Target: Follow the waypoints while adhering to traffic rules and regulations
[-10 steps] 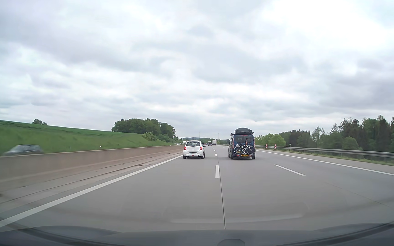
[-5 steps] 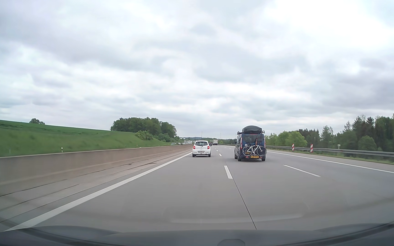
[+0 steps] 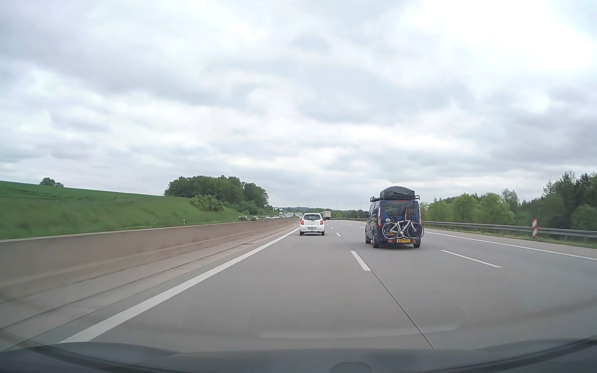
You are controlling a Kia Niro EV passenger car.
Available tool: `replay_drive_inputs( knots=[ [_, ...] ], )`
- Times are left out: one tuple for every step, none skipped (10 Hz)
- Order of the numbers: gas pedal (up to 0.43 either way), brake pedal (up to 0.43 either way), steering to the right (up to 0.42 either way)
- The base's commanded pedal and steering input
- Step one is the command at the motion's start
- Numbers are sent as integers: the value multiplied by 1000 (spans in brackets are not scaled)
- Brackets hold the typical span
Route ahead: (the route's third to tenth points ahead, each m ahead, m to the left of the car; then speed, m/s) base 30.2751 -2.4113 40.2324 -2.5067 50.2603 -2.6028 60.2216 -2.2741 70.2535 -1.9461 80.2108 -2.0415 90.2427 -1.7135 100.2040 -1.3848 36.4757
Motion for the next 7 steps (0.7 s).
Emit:
replay_drive_inputs(
  knots=[
    [398, 0, -1],
    [398, 0, -1],
    [398, 0, -1],
    [398, 0, -1],
    [398, 0, -2],
    [398, 0, -2],
    [398, 0, -1]
  ],
)
